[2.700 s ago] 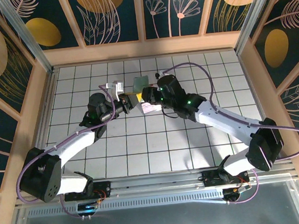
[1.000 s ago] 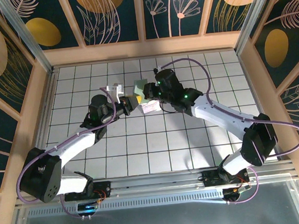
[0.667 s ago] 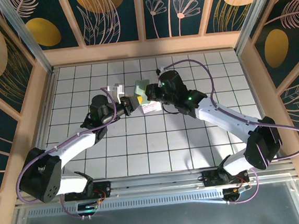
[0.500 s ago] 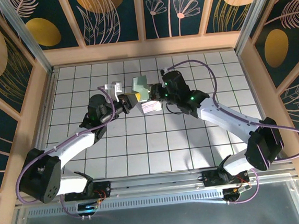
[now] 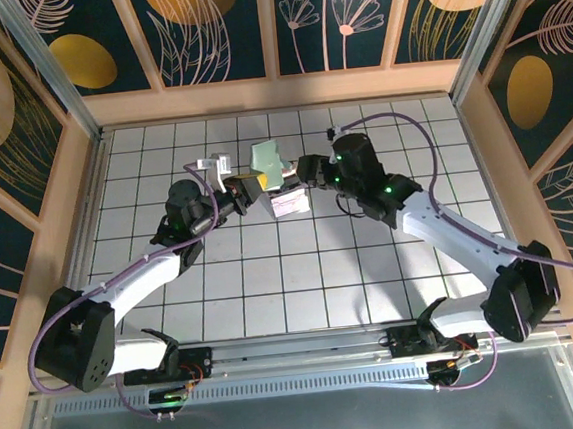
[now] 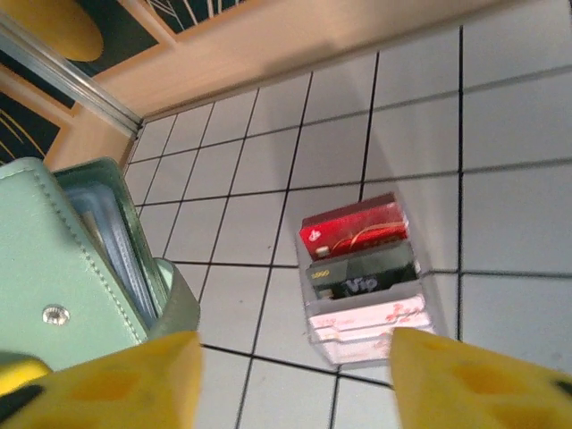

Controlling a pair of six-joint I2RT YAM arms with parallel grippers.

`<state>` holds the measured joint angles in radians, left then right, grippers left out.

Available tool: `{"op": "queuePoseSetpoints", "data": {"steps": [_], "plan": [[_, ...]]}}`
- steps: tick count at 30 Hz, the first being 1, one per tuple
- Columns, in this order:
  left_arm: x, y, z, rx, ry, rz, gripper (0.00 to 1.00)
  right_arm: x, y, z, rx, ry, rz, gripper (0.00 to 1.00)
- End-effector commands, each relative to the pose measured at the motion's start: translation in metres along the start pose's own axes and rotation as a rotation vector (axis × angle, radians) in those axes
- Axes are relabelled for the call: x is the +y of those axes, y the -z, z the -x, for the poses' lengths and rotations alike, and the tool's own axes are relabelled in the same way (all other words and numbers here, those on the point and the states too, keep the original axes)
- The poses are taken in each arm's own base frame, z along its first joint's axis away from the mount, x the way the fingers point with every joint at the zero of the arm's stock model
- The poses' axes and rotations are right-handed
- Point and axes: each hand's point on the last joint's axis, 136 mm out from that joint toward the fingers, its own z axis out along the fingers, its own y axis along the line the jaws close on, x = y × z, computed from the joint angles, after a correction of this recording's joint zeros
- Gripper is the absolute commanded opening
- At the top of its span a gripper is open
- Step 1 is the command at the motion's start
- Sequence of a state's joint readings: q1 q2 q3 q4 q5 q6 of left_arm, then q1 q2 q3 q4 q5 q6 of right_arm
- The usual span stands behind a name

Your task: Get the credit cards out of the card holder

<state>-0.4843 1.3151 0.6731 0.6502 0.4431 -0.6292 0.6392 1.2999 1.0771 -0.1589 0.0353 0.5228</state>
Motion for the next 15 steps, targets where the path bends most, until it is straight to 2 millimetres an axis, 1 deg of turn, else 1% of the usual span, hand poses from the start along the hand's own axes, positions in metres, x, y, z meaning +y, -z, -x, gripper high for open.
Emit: {"op": "queuePoseSetpoints", "data": {"steps": [1,4,7,12,15], "plan": [[-0.020,0.001,0.028,-0.069,-0.069,-0.053,0.00,0.003,0.019,0.021,-0.090,0.013,0.069,0.69],[-0.022,0.000,0.026,-0.061,-0.069,-0.067,0.00,0.008,0.022,0.024,-0.106,-0.003,0.165,0.73],[-0.024,-0.001,0.024,-0.048,-0.072,-0.080,0.00,0.019,0.019,0.019,-0.091,0.015,0.252,0.75],[-0.026,-0.001,0.021,-0.025,-0.086,-0.095,0.00,0.042,0.009,0.010,-0.021,0.075,0.380,0.81],[-0.029,-0.001,0.021,-0.022,-0.090,-0.106,0.00,0.047,0.001,0.006,0.005,0.088,0.410,0.83]]}}
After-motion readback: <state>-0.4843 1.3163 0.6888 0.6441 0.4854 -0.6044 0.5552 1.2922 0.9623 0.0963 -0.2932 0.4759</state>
